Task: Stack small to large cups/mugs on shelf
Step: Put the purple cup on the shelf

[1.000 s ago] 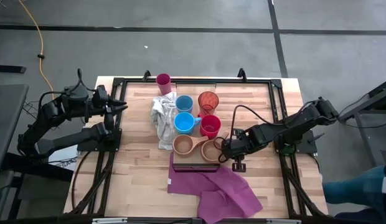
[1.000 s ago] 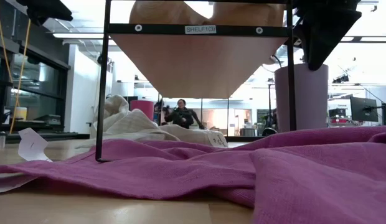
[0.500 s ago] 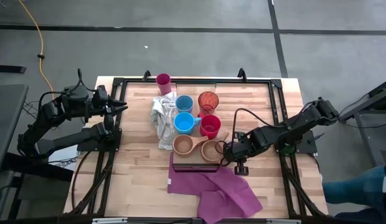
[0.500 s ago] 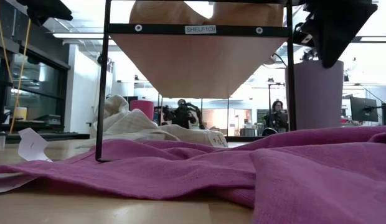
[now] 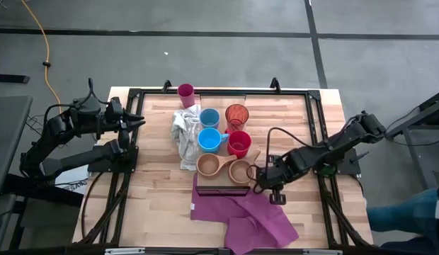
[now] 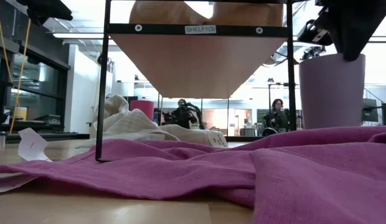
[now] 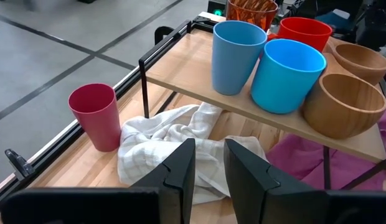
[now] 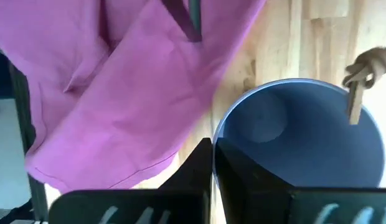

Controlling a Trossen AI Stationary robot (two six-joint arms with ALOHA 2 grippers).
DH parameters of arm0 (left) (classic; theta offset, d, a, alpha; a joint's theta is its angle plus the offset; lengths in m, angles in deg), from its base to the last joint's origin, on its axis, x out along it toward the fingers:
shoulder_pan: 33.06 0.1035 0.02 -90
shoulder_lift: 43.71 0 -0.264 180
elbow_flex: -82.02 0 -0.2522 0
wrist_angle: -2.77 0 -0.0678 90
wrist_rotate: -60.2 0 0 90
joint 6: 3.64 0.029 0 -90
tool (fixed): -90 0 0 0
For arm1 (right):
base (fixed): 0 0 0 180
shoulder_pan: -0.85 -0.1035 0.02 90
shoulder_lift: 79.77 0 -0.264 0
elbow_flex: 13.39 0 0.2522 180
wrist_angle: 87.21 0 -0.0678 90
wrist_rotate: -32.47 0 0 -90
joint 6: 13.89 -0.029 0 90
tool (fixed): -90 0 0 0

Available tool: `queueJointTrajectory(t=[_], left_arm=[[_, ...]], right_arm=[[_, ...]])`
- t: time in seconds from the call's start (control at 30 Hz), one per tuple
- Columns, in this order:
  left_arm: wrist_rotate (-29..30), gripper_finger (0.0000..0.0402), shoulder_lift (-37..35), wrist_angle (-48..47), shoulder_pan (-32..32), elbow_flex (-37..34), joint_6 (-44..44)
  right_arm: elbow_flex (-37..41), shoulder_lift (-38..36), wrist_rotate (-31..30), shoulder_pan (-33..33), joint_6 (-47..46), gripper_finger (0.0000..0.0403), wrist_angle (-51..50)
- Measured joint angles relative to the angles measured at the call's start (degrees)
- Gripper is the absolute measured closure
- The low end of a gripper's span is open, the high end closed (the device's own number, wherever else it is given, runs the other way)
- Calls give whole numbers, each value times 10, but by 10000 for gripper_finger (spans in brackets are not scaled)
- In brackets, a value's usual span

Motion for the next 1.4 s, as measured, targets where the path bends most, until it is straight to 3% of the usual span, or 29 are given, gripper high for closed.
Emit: queueJointTrajectory(t=[0.43, 0.77, 1.1, 1.4], left_arm=[[0, 328, 0, 0, 0, 0, 0], [0, 328, 0, 2, 0, 0, 6], [0, 328, 0, 3, 0, 0, 15], [0, 328, 0, 15, 0, 0, 15]], right_arm=[[0, 0, 13, -48, -65, 403, 6], [0, -11, -59, -50, -116, 403, -3], [0, -81, -98, -52, -182, 402, -43], [0, -174, -174, -58, -270, 402, -88]])
